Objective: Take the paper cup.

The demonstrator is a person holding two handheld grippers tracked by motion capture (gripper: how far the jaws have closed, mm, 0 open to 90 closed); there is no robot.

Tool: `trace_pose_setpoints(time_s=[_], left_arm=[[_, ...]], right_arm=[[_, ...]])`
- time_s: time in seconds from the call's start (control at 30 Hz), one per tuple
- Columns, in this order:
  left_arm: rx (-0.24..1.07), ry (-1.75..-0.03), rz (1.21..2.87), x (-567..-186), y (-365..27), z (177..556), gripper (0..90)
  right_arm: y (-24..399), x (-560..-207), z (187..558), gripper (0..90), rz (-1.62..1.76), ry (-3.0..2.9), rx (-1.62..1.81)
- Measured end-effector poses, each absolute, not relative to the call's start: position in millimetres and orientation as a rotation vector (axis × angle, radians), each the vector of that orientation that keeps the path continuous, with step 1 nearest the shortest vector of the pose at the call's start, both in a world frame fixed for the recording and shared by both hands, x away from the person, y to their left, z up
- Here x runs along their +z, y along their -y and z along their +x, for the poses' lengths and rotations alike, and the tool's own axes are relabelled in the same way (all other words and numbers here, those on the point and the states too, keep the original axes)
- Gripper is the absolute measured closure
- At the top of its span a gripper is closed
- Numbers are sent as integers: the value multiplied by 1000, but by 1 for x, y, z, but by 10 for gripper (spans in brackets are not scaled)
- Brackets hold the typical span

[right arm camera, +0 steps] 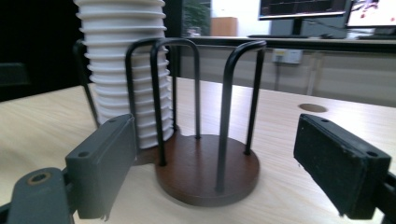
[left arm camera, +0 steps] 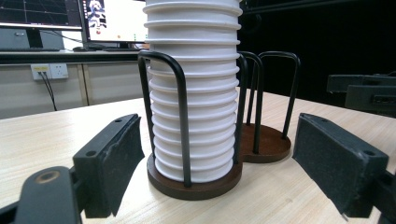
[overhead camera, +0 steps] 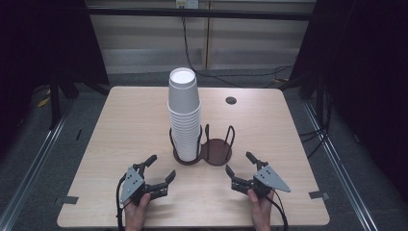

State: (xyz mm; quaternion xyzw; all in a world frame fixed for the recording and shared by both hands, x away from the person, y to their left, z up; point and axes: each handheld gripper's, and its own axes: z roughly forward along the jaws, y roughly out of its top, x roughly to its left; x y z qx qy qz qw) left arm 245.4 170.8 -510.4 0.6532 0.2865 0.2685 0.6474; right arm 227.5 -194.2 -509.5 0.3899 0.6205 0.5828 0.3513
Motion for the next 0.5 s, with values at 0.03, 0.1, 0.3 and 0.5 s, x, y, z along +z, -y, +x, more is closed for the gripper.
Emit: trace_pose_setpoints(time_s=[0.03,0.1,0.3,0.5], left_arm=[[612,-655,1485,-510,-171,245,156],[612,-655,1484,-510,-171,245,153],[606,-648,1483,-510,-171,245,153],[606,-641,1488,-510,-171,245,155]], right_arm=[[194,-509,228,128,1008,-1608,1508],[195,-509,229,128,1034,-1610,1512],[197,-508,229,127,1055,-1634,1517],[196,-508,227,127,1045,-1649,1523]])
